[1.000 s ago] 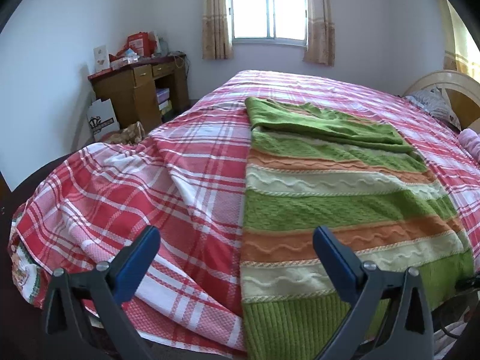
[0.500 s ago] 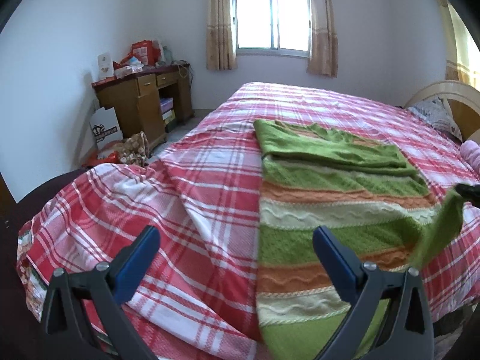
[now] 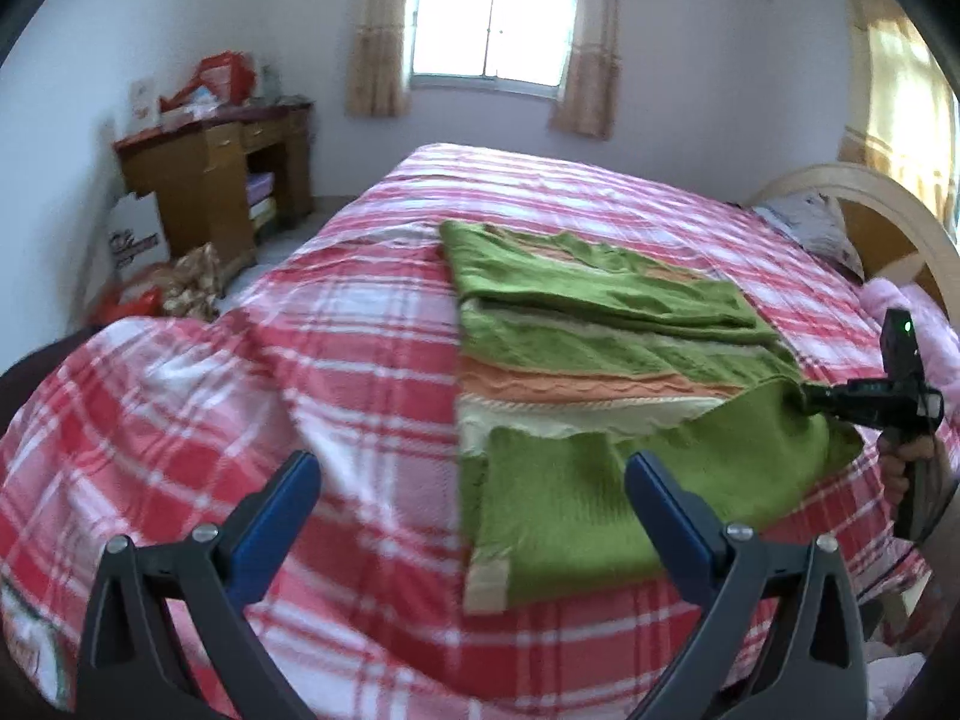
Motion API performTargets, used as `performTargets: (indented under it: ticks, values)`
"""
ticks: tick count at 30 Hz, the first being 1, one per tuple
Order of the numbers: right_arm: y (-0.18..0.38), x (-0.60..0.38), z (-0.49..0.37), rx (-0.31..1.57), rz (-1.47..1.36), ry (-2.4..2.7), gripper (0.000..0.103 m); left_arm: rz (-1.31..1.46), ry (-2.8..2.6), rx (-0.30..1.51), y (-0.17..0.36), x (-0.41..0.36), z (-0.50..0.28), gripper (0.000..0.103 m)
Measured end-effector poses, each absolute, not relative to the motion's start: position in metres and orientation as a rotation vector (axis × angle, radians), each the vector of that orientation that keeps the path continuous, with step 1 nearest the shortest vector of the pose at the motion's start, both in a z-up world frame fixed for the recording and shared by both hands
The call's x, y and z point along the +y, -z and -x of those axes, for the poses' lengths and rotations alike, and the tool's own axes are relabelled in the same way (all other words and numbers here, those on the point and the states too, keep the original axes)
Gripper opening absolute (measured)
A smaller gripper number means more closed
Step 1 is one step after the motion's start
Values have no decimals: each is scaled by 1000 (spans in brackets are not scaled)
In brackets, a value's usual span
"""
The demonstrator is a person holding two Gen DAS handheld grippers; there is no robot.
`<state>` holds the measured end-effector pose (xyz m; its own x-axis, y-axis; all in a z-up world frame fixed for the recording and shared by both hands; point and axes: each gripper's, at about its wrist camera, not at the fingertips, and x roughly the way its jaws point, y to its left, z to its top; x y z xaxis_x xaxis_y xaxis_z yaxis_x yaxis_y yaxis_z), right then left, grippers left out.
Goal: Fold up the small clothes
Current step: 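Lift the hem and fold it toward the collar with the right tool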
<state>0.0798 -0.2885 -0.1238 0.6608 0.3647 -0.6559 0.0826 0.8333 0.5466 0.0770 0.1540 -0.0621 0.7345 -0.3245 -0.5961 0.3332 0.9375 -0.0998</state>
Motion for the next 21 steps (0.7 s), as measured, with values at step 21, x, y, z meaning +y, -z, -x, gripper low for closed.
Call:
performTargets:
  ticks: [21]
  values:
    - [129,-285,-83,845,-568,-182,6,9,463,825,110,124,-108,71]
